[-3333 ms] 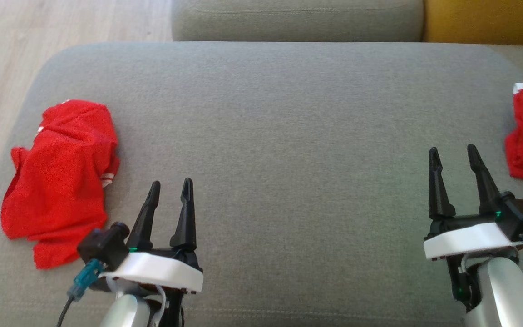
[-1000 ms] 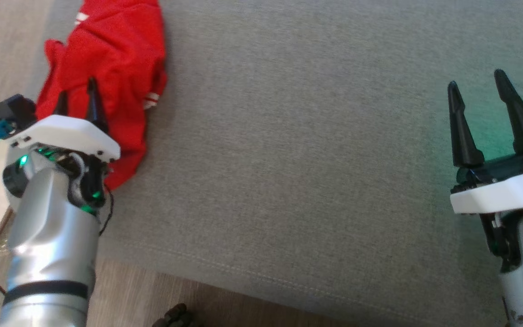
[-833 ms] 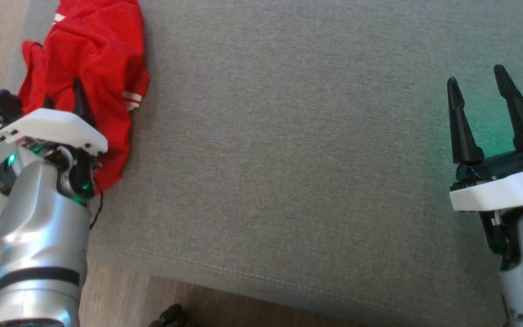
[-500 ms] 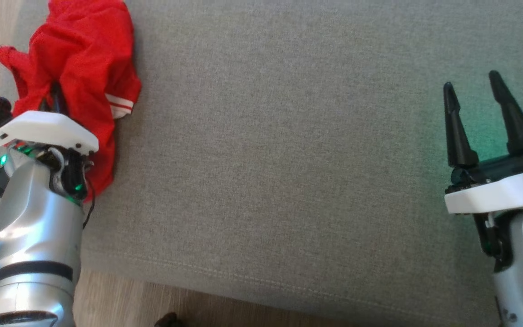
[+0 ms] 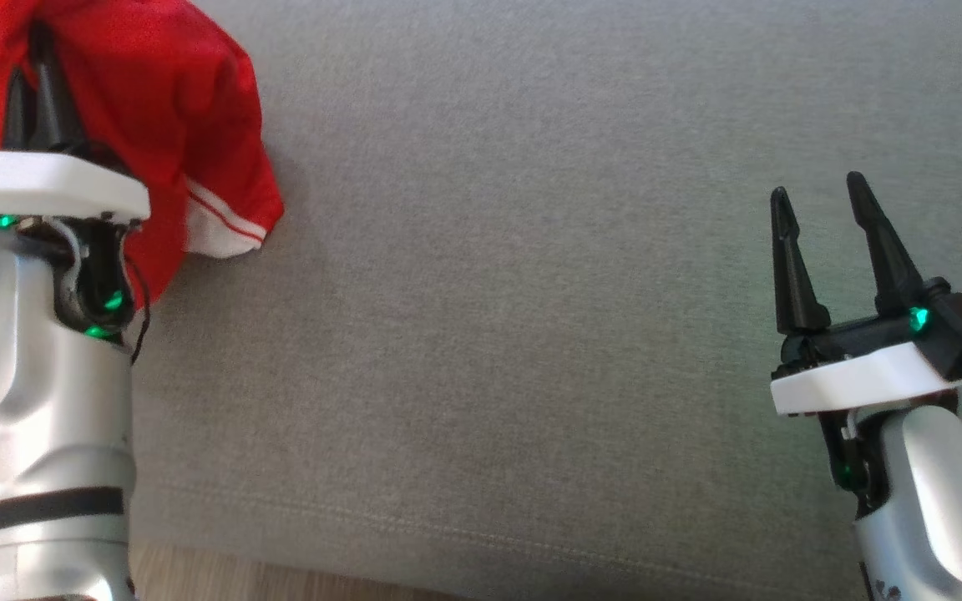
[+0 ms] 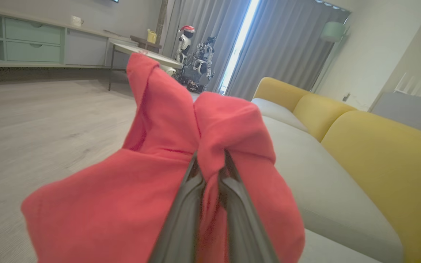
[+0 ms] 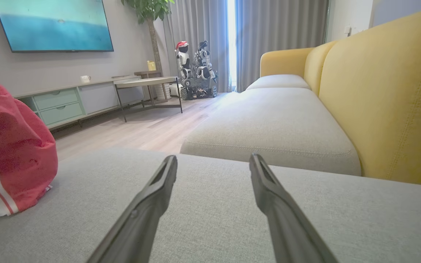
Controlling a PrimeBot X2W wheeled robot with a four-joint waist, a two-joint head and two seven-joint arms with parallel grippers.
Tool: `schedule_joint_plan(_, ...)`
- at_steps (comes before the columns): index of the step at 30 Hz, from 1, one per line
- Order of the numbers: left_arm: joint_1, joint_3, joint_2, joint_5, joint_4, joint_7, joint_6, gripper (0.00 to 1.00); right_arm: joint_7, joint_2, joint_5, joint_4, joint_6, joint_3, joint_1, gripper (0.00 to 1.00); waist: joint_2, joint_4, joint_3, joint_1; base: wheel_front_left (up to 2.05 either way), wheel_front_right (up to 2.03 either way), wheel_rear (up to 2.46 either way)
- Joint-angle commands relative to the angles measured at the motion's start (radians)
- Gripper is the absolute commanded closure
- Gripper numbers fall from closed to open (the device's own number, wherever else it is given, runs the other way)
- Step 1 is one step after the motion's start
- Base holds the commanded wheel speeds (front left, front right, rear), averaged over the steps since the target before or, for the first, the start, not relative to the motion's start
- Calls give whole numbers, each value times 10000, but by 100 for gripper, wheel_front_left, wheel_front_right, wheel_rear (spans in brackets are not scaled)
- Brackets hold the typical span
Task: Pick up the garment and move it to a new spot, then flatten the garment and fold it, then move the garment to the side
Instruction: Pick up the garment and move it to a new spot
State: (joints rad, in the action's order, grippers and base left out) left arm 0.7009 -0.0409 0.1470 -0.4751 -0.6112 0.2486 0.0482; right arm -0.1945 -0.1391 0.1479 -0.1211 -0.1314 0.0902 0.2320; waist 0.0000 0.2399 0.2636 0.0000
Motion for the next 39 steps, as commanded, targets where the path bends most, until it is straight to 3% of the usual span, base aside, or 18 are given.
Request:
schedule_joint_plan(1, 181, -123, 302, 98, 599, -4, -3, 100, -109, 84, 50, 243, 7, 210, -50, 0, 0, -218, -272, 0, 0, 0, 0)
schedule_joint_plan(11, 78, 1352, -625, 580, 2961, -1110, -571, 100, -359, 368, 130, 89, 7, 154, 261, 0, 0, -1385, -105, 0, 0, 0, 0)
schedule_joint_plan(18, 393, 3261, -954, 416, 2816, -1214, -1014, 100, -482, 480, 226, 273, 7, 308, 980, 0, 0, -2945, 890, 0, 0, 0, 0)
schedule_joint_plan(23, 1176, 5269, -964, -837, 2106, -778, -1684, 100, -596, 690, 408, 318, 7, 528, 1410, 0, 0, -4048, 1425, 0, 0, 0, 0)
schedule_joint_plan(30, 2115, 7542, -966, -2368, 1390, -262, -2340, 100, -662, 843, 626, 123, 7, 620, 1587, 0, 0, -4755, 1546, 0, 0, 0, 0)
schedule_joint_plan(31, 2215, 7829, -966, -2594, 1326, -202, -2399, 84, -665, 853, 646, 118, 7, 618, 1599, 0, 0, -4793, 1524, 0, 0, 0, 0)
schedule_joint_plan(32, 2287, 8104, -966, -2833, 1268, -149, -2453, 49, -667, 862, 658, 122, 7, 620, 1604, 0, 0, -4822, 1497, 0, 0, 0, 0)
schedule_joint_plan(33, 2353, 8372, -966, -3043, 1197, -107, -2511, 0, -668, 868, 667, 126, 7, 619, 1599, 0, 0, -4844, 1469, 0, 0, 0, 0)
schedule_joint_plan(39, 2647, 9289, -966, -3776, 779, 81, -2744, 0, -670, 884, 767, 192, 7, 485, 1538, 0, 0, -4669, 1284, 0, 0, 0, 0)
